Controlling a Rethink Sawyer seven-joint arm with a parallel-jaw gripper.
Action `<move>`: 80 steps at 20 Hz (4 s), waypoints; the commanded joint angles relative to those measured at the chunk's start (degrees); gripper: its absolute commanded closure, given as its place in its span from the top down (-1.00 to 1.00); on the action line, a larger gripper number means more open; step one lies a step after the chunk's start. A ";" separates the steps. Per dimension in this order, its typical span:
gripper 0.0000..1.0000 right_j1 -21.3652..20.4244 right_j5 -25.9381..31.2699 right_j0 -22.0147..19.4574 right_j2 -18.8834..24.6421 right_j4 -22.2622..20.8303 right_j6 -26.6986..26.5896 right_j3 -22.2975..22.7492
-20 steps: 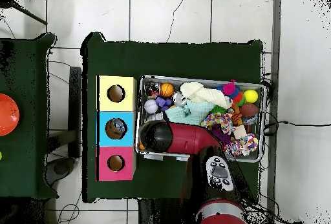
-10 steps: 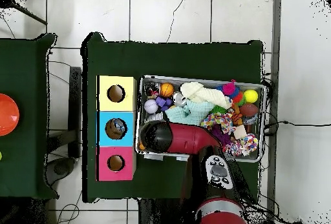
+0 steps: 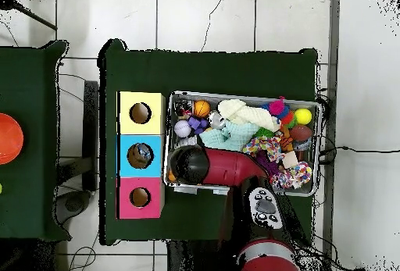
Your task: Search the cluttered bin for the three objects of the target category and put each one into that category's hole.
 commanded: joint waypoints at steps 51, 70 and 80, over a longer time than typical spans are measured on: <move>-1.00 8.67 -5.26 -0.08 2.06 -1.61 5.93 -7.29; -1.00 -7.93 19.42 0.23 0.74 0.61 2.17 -4.09; -1.00 -10.57 26.75 -1.07 2.31 -0.21 1.70 -5.59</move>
